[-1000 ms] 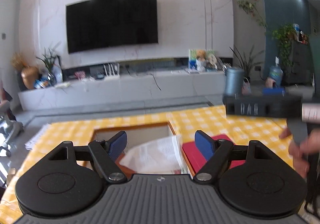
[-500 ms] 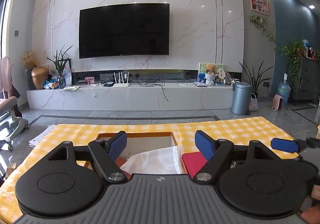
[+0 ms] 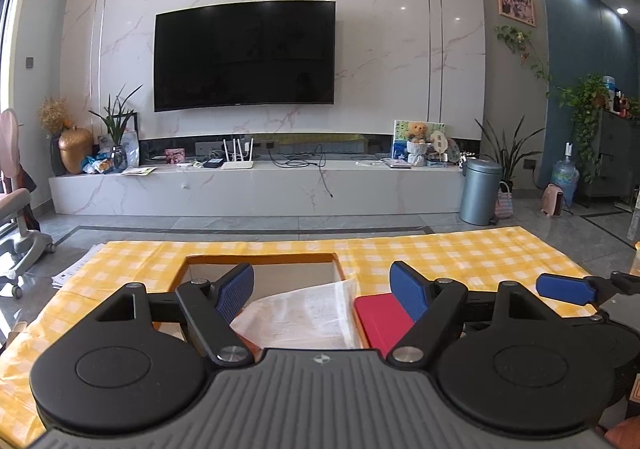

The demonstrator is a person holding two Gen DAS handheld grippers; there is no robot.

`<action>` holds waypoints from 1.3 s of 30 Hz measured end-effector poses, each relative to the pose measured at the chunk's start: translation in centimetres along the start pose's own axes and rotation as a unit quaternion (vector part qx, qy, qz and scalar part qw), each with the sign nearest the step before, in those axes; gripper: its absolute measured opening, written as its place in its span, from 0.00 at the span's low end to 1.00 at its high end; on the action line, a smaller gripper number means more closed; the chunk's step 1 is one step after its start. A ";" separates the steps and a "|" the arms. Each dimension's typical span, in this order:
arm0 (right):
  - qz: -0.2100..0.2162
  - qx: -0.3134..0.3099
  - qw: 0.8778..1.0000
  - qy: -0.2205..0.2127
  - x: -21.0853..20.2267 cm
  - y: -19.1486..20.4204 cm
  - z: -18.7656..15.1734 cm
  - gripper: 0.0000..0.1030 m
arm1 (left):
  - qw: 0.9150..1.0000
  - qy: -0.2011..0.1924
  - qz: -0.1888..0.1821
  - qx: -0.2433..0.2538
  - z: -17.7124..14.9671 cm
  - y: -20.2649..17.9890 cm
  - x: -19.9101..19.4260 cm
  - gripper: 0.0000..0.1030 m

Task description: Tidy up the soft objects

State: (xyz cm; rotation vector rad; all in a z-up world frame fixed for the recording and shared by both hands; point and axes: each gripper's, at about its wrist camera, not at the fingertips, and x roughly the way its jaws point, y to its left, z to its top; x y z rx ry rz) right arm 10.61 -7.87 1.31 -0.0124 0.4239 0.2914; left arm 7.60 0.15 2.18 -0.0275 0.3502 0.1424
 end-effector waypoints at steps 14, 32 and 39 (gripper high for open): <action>-0.006 -0.005 1.000 -0.001 -0.2 0.0 -0.3 0.86 | 1.000 -0.001 0.003 -0.004 0.0 0.3 0.1 0.88; -0.008 -0.005 1.000 0.006 0.0 -0.3 -0.2 0.86 | 1.000 0.005 0.006 -0.008 -0.2 0.3 0.2 0.88; -0.010 -0.009 1.000 0.010 0.2 -0.3 -0.4 0.86 | 1.000 0.016 0.008 -0.012 -0.2 0.4 0.4 0.88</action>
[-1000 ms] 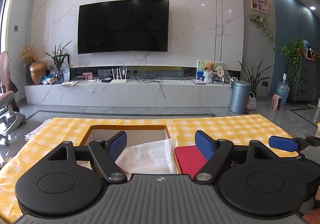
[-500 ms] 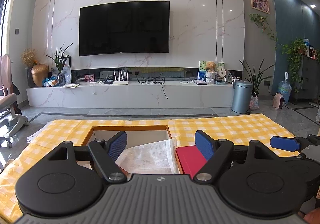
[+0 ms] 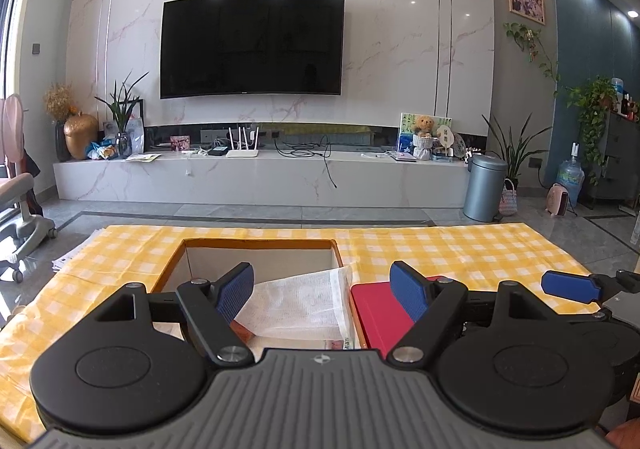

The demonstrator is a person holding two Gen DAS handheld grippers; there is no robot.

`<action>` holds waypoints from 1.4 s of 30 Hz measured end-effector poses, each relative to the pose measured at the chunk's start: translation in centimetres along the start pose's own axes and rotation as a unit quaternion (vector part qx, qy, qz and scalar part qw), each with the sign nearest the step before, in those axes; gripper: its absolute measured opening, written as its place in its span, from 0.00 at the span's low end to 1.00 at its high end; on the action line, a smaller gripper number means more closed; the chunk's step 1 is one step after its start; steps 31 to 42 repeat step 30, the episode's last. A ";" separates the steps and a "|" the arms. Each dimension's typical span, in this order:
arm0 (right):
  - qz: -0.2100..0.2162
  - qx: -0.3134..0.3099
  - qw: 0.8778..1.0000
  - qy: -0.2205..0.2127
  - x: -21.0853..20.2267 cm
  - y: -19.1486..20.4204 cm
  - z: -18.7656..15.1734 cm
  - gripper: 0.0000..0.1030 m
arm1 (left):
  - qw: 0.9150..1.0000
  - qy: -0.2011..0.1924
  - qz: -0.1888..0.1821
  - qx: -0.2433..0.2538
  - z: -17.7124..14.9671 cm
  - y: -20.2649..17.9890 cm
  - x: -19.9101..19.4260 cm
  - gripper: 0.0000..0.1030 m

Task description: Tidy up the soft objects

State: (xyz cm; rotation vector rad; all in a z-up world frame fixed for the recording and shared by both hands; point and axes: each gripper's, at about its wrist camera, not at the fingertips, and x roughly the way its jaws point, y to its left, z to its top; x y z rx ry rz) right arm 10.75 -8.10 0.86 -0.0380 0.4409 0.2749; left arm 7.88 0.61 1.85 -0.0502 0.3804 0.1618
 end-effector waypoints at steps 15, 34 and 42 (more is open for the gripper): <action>-0.001 -0.006 1.000 0.009 0.2 -0.1 0.1 0.86 | 1.000 0.007 0.002 0.012 -0.2 -0.2 0.3 0.88; 0.000 -0.015 1.000 0.024 0.9 0.3 -0.2 0.86 | 0.999 0.033 0.002 0.014 -0.7 -0.4 0.6 0.88; 0.000 -0.015 1.000 0.024 0.9 0.3 -0.2 0.86 | 0.999 0.033 0.002 0.014 -0.7 -0.4 0.6 0.88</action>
